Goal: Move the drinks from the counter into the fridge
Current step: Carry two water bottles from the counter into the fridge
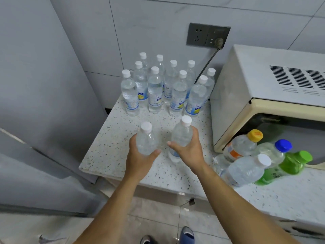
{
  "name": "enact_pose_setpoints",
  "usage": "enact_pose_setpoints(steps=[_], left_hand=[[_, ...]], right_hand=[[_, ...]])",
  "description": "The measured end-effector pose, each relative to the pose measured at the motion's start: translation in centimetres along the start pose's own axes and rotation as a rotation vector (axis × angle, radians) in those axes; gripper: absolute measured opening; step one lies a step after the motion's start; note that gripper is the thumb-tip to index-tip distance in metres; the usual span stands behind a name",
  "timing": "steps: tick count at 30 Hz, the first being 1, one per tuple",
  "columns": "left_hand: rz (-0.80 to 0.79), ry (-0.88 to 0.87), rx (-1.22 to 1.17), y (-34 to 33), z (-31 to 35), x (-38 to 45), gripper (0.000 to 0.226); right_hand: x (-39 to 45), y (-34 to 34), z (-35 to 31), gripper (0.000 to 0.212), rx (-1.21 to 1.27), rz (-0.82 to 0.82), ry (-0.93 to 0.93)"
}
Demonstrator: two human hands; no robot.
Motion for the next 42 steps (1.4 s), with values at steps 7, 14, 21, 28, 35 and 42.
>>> enact_pose_setpoints(steps=[7, 14, 21, 28, 35, 42], left_hand=[[0.048, 0.093, -0.103, -1.1, -4.5, -0.4, 0.071], [-0.057, 0.026, -0.098, -1.2, -4.3, -4.4, 0.076], [-0.064, 0.093, -0.282, -2.9, -7.2, -14.6, 0.061], [-0.009, 0.423, -0.711, -5.4, -13.7, -27.3, 0.053], [0.217, 0.613, -0.99, -3.1, -15.5, -38.4, 0.043], [0.416, 0.613, -1.15, 2.1, -17.9, -46.0, 0.052]], right_hand=[[-1.2, -0.9, 1.7, 0.071, -0.047, 0.042, -0.058], [-7.0, -1.9, 2.0, 0.069, -0.098, -0.115, 0.002], [-16.0, 1.8, 6.7, 0.058, 0.268, -0.13, -0.172], [-23.6, 0.6, 12.7, 0.064, 0.696, -0.278, -0.545], [-29.4, -6.4, 14.2, 0.07, 0.677, -0.587, -0.693], [-35.1, -16.6, 12.0, 0.081, 0.482, -0.901, -0.699]])
Point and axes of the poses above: each hand's wrist, its own x-axis towards the middle knuckle, its own y-axis out of the back of the hand, z = x × y, the point moved 7 cm from there along x, towards the middle knuckle, and after that the axes turned 9 degrees about -z, right-handed, at the moved point
